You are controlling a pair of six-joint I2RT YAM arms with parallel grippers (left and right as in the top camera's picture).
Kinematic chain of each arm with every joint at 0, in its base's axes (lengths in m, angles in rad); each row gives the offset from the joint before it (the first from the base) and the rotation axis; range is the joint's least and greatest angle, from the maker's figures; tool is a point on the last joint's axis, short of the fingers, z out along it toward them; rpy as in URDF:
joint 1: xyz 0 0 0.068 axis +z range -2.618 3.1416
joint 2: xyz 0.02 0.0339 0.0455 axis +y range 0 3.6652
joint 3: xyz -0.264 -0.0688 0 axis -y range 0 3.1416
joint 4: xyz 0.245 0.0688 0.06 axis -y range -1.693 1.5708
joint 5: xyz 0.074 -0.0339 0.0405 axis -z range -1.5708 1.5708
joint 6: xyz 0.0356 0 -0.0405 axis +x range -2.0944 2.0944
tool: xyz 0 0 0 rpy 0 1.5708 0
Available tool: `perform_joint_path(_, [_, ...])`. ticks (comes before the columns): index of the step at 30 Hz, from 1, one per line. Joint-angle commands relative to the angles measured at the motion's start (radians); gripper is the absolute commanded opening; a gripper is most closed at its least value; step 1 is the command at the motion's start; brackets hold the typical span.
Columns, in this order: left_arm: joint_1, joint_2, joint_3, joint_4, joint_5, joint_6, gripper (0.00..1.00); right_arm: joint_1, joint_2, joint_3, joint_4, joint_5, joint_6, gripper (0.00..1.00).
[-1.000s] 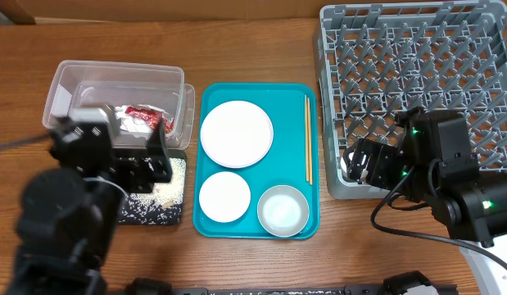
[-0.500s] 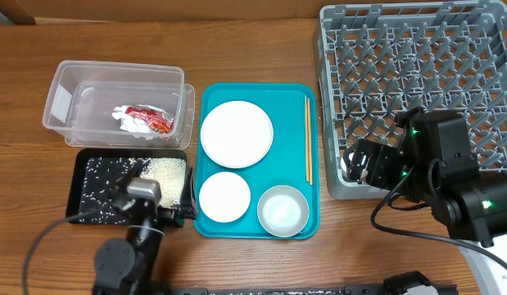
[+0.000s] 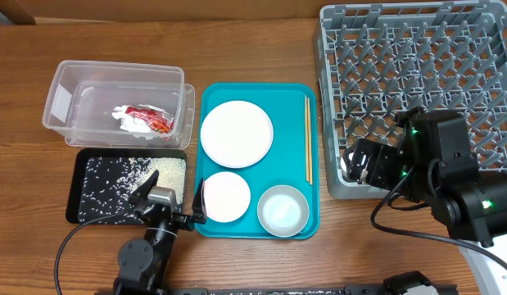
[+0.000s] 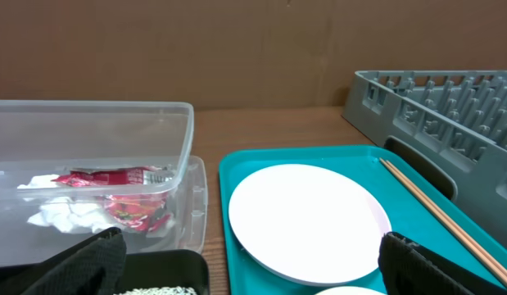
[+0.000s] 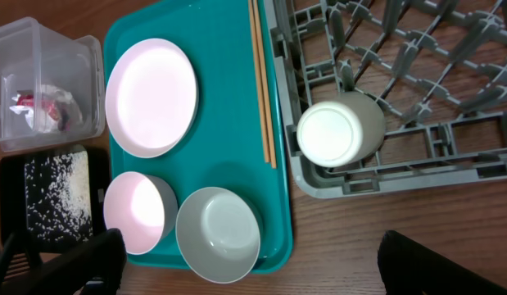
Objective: Sort waste into correct bins and load items into the dishwasher
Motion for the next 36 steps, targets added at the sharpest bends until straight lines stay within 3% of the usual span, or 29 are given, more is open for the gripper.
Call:
perform_joint_path(1, [-0.004,-0.011,-0.008,0.005,0.016,-0.007,1.0,-0.007,-0.003,0.002,0.006,-0.002,-0.003,1.0])
perform_joint_path(18, [-0.003,-0.011,-0.008,0.005,0.016,-0.007,1.0,-0.007,-0.003,0.002,0.008,-0.006,-0.003,1.0])
perform_joint_path(22, [-0.003,-0.011,-0.008,0.005,0.016,-0.007,1.0,-0.006,-0.002,0.002,0.115,-0.054,0.001,1.0])
perform_joint_path(24, [-0.003,-0.011,-0.008,0.005,0.016,-0.007,1.0,0.004,0.003,0.002,0.116,-0.153,0.0,0.92])
perform_joint_path(31, [-0.003,-0.011,-0.008,0.005,0.016,-0.007,1.0,0.323,0.089,-0.146,0.099,-0.013,0.039,0.73])
perform_joint_path(36, [-0.003,-0.011,-0.008,0.005,0.016,-0.007,1.0,0.479,0.176,-0.299,0.202,0.116,0.151,0.69])
